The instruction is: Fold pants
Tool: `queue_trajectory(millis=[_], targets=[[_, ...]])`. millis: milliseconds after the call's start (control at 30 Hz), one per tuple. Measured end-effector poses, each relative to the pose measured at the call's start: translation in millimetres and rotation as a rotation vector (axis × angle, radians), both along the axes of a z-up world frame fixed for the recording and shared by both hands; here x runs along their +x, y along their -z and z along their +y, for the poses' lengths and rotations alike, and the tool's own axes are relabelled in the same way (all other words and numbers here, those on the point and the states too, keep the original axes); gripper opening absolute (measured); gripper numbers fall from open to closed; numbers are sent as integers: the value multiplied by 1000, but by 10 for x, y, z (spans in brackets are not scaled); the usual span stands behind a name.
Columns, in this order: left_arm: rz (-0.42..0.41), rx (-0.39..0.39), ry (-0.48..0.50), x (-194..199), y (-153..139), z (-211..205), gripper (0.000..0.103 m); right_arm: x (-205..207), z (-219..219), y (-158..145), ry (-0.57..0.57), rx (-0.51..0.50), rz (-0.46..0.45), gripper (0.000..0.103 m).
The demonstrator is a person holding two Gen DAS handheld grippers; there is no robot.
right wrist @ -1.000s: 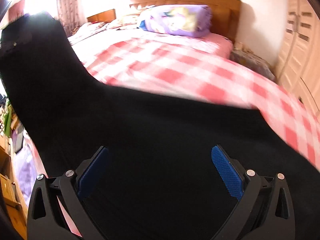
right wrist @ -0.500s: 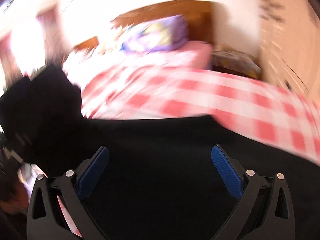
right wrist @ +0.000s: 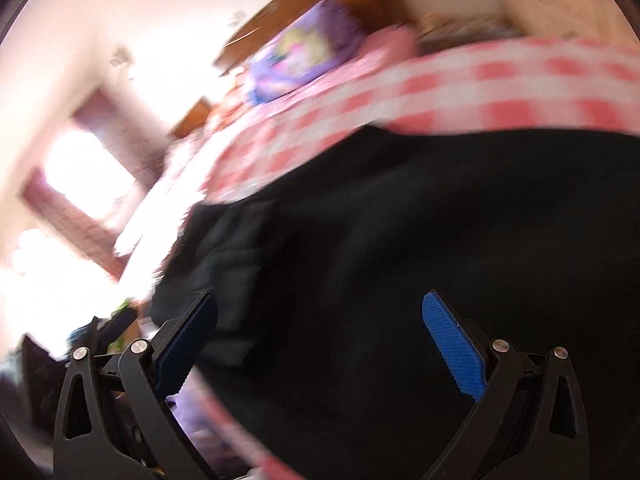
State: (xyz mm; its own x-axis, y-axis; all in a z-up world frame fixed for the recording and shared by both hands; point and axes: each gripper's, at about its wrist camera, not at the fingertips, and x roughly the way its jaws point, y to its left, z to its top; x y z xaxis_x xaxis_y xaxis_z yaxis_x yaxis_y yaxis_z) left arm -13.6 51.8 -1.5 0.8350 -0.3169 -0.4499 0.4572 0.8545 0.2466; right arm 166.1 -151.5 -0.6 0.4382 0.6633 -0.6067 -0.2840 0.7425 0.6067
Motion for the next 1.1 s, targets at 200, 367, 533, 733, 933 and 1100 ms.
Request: queue_trajectory(millis=[200, 367, 533, 733, 933, 1100], targets=[[89, -243, -412, 271, 25, 1235, 93, 77, 752, 143, -139, -158, 73, 99], [155, -298, -410, 448, 218, 1469, 93, -120, 1009, 186, -239, -123, 114, 91], [193, -315, -371, 524, 507, 1367, 93, 125, 953, 183, -139, -14, 141, 73], [183, -257, -368, 524, 565, 1293, 93, 150, 1052, 142, -94, -53, 34, 23], [119, -202, -341, 386, 372, 1169, 93, -200, 833, -287, -38, -142, -195, 18], [127, -160, -289, 389, 371, 937, 93, -132, 467, 94, 26, -103, -56, 18]])
